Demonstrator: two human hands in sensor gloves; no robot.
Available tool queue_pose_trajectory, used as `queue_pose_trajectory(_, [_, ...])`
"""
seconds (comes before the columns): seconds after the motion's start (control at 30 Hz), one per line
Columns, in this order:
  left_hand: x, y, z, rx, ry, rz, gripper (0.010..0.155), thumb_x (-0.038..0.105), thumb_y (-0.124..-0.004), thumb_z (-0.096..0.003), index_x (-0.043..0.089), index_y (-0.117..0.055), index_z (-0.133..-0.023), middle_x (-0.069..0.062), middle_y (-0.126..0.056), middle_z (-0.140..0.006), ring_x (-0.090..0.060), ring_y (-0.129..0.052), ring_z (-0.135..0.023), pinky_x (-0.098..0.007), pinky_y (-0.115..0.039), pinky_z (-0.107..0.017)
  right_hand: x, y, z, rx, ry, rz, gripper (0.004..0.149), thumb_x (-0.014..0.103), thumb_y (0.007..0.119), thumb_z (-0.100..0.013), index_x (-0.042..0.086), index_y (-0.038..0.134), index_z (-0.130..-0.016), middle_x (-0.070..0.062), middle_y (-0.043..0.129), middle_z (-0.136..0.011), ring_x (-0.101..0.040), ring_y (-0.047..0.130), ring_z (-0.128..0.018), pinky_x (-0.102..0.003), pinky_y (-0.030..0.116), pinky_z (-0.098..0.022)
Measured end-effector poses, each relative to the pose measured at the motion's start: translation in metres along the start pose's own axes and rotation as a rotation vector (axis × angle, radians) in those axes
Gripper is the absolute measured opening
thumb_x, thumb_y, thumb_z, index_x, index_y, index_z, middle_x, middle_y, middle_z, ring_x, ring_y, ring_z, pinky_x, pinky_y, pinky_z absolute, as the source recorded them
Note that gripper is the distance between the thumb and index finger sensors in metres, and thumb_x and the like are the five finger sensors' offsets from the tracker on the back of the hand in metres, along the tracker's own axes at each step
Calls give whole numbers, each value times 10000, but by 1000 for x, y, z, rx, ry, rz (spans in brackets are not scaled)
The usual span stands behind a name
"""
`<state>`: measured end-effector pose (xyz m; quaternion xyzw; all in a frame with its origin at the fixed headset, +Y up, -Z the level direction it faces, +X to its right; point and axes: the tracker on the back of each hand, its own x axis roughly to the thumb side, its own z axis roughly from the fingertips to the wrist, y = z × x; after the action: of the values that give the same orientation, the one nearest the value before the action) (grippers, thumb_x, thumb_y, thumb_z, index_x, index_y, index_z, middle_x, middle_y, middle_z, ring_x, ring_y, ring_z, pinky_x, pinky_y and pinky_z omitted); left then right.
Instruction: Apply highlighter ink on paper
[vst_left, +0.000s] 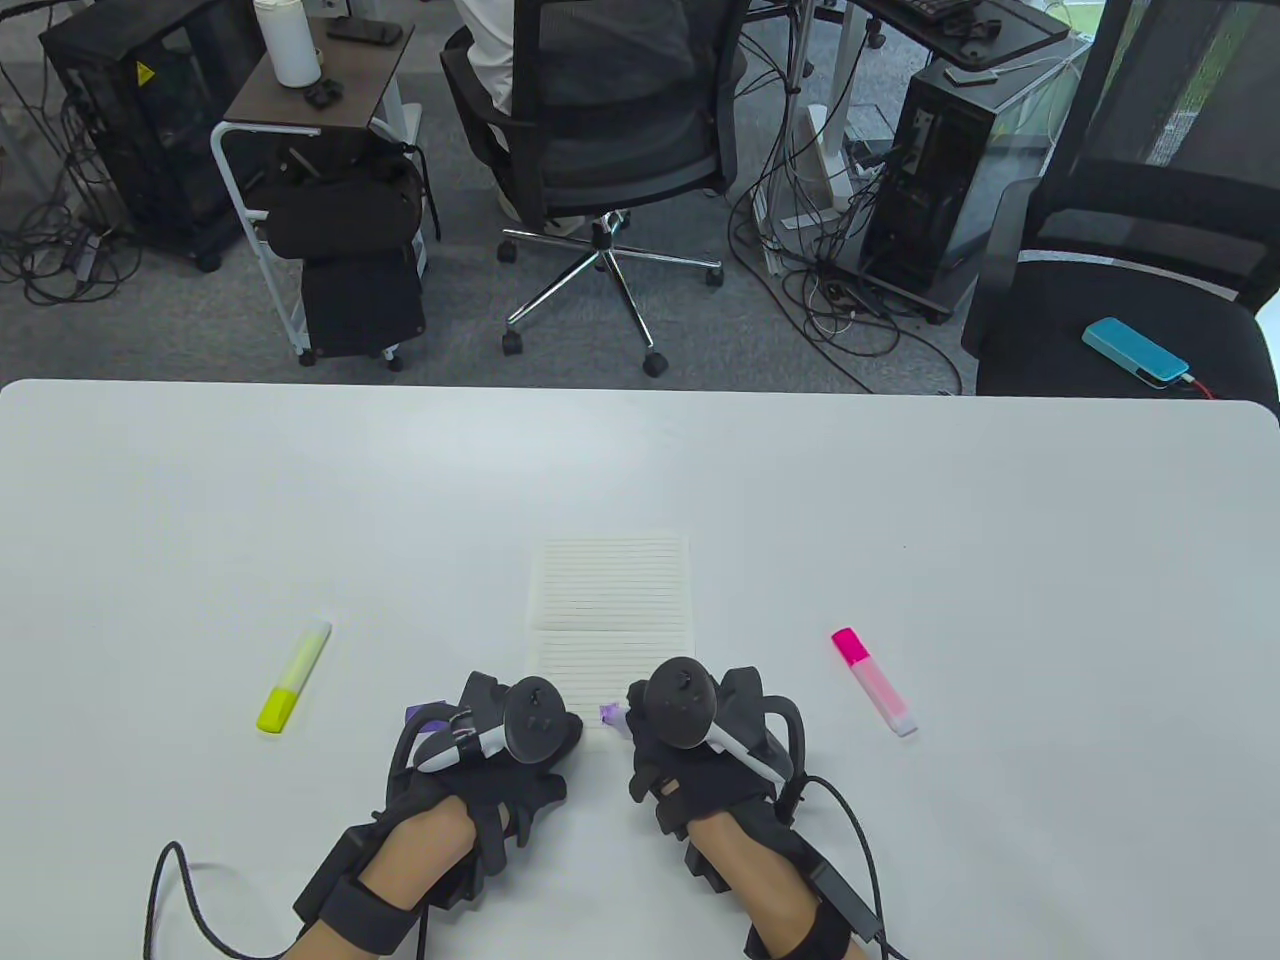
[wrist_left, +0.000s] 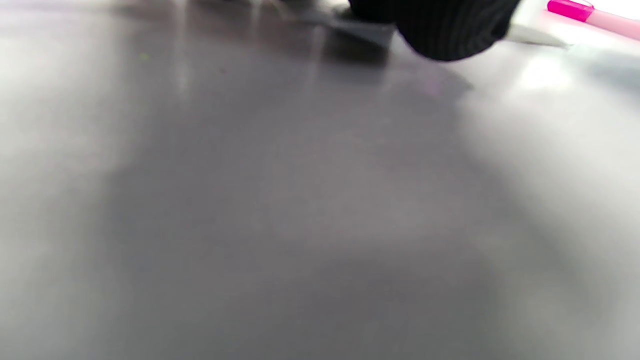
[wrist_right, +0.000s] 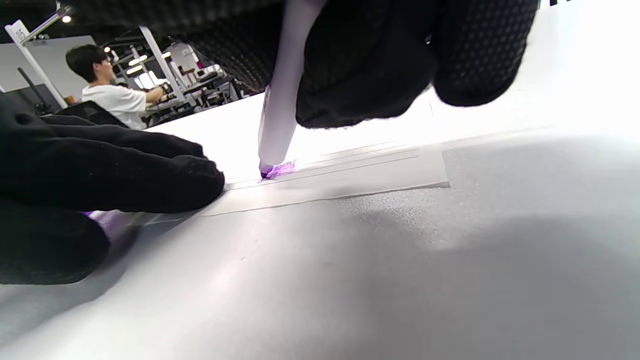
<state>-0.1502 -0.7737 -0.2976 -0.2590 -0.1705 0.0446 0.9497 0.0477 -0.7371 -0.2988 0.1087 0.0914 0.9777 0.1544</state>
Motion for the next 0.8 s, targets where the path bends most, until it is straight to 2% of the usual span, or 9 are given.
queue_pose_trajectory(0.03, [0, 0, 0, 1, 1, 1, 677, 499, -714, -429, 386, -449, -1042, 14, -293, -1140, -392, -307, -1059, -646, -323, -737, -1, 2, -1, -22, -6, 4, 390, 327, 745, -636, 178, 747, -997, -147, 920, -744, -277, 940, -420, -548, 768, -536])
queue_pose_trajectory(0.2, [0, 0, 0, 1, 0, 5, 676, 500, -713, -429, 386, -450, -1042, 14, -293, -1140, -392, -306, -1058, -646, -323, -736, -4, -3, 0, 63, 11, -24, 391, 319, 745, -635, 163, 746, -994, -151, 923, -737, -283, 942, -410, -555, 769, -533])
queue_pose_trajectory(0.33, [0, 0, 0, 1, 0, 5, 676, 501, -712, -430, 386, -449, -1042, 15, -292, -1140, -393, -306, -1058, -646, -323, -736, -9, -1, -2, -1, 27, -19, 394, 321, 741, -638, 162, 742, -999, -153, 919, -741, -279, 941, -415, -553, 770, -533])
queue_pose_trajectory(0.5, [0, 0, 0, 1, 0, 7, 675, 500, -712, -430, 387, -450, -1041, 14, -292, -1139, -392, -306, -1058, -646, -323, -736, -9, -6, -1, 73, 36, -21, 393, 318, 748, -633, 159, 750, -992, -152, 926, -730, -281, 941, -402, -555, 771, -530])
queue_pose_trajectory(0.67, [0, 0, 0, 1, 1, 4, 677, 500, -713, -429, 386, -448, -1042, 14, -292, -1140, -392, -306, -1059, -646, -324, -736, -12, -2, -4, -11, 36, -11, 397, 323, 740, -636, 165, 740, -1001, -153, 918, -739, -275, 939, -410, -551, 771, -531])
queue_pose_trajectory(0.8, [0, 0, 0, 0, 1, 6, 676, 501, -712, -430, 387, -450, -1042, 14, -292, -1139, -392, -306, -1058, -646, -323, -737, -12, -8, -2, 62, 45, -18, 393, 319, 751, -632, 159, 753, -991, -151, 927, -730, -280, 941, -401, -553, 772, -530])
